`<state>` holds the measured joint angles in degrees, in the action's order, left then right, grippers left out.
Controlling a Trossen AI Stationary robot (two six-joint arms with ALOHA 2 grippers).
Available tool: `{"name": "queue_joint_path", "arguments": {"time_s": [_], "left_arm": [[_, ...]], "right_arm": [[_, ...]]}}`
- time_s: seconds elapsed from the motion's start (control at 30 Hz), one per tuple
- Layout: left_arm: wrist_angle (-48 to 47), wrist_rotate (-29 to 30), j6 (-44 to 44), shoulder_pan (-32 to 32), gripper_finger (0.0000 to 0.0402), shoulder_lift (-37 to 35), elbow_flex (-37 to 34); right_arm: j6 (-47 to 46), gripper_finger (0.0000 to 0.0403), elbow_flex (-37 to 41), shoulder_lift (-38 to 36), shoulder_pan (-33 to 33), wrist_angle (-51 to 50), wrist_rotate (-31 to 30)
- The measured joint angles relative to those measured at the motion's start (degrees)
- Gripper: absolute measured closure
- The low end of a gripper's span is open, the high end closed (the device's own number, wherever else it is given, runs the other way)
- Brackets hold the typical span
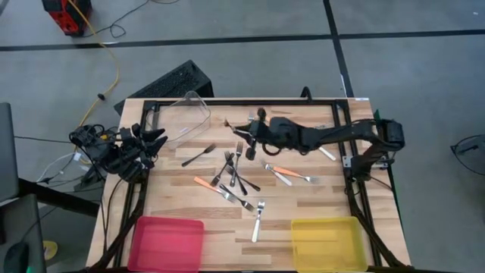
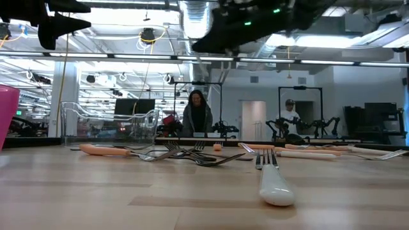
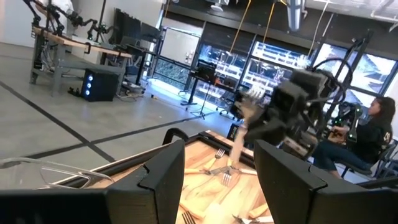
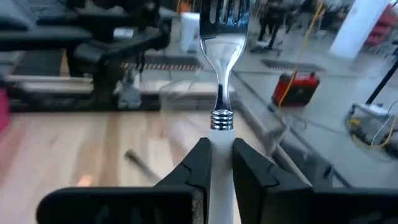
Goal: Sort silverware by color (type)
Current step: Put the white fork into the transparent bin
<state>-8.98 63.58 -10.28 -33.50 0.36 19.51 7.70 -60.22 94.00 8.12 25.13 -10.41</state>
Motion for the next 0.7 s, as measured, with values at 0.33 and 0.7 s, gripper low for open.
{"name": "queue_joint_path", "arguments": {"time_s": [0.33,0.7], "left_arm": [[-0.7,1.4,-0.4,0.0,0.0223,0.6,0.0],[-0.8,1.2,-0.4,0.0,0.0223,0.7,0.0]], "right_arm": [[3.3,0.0338,-22.7,18.6,2.6,0.2,0.0],[-0.4,0.0338,-43.9,34.5,7.2,-2.9,6.4]]}}
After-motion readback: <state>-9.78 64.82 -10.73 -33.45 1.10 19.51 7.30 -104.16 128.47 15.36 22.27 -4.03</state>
